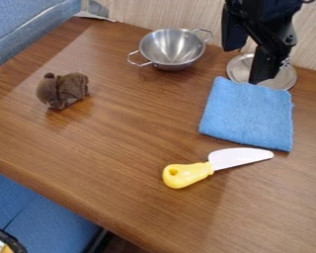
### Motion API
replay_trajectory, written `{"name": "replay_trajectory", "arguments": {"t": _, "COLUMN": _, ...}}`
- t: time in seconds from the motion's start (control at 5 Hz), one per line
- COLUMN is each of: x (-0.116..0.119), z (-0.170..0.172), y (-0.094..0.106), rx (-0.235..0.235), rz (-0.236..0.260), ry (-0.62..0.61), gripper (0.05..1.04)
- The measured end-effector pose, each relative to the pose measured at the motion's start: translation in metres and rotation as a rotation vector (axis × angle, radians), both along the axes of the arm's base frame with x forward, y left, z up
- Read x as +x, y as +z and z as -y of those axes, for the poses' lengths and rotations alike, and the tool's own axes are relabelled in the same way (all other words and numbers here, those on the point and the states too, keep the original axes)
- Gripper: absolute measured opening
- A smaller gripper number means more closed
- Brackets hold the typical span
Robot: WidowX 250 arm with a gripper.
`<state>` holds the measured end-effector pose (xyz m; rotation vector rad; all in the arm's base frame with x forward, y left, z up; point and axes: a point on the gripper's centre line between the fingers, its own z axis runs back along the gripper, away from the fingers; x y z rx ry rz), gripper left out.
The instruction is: Move the yellow knife to the upper left side of the table
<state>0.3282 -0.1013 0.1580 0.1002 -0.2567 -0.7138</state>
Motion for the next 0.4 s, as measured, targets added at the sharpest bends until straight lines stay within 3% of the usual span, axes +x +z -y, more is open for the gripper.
{"name": "replay_trajectory", "arguments": {"t": 0.4, "x": -0.013, "z": 0.002, "y": -0.017, "rx": 0.035, "rz": -0.075, "ry": -0.009, "gripper": 1.001}}
